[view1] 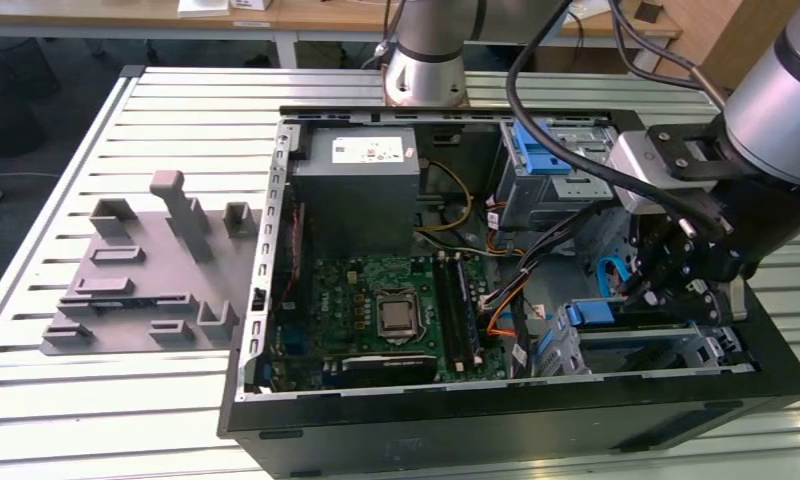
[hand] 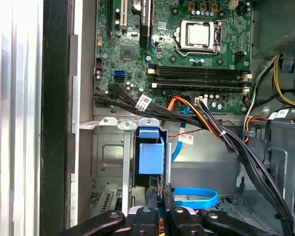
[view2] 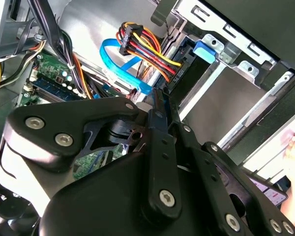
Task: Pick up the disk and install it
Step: 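Insert the second disk wire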
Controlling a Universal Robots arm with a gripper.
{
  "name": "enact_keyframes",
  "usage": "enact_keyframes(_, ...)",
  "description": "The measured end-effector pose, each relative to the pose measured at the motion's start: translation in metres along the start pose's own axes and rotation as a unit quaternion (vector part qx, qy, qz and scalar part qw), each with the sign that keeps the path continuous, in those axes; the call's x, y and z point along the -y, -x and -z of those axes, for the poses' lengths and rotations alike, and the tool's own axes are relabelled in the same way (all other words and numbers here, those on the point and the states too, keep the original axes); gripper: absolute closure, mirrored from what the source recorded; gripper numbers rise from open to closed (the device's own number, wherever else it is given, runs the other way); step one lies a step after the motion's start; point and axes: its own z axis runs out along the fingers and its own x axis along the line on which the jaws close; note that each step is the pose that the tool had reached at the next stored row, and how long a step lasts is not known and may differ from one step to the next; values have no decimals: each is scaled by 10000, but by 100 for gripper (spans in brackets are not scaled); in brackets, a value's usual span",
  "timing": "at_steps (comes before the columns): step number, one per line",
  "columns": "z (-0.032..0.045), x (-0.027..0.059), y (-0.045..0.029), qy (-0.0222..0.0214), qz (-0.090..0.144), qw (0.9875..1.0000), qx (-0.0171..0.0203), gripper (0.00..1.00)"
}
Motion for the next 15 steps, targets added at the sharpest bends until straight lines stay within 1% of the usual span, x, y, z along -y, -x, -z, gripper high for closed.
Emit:
enact_keyframes(7, -14, 8, -3, 0, 0, 10000, 20, 84)
enact_keyframes(15, -44, 8, -4, -1, -2, 10000, 30, 84)
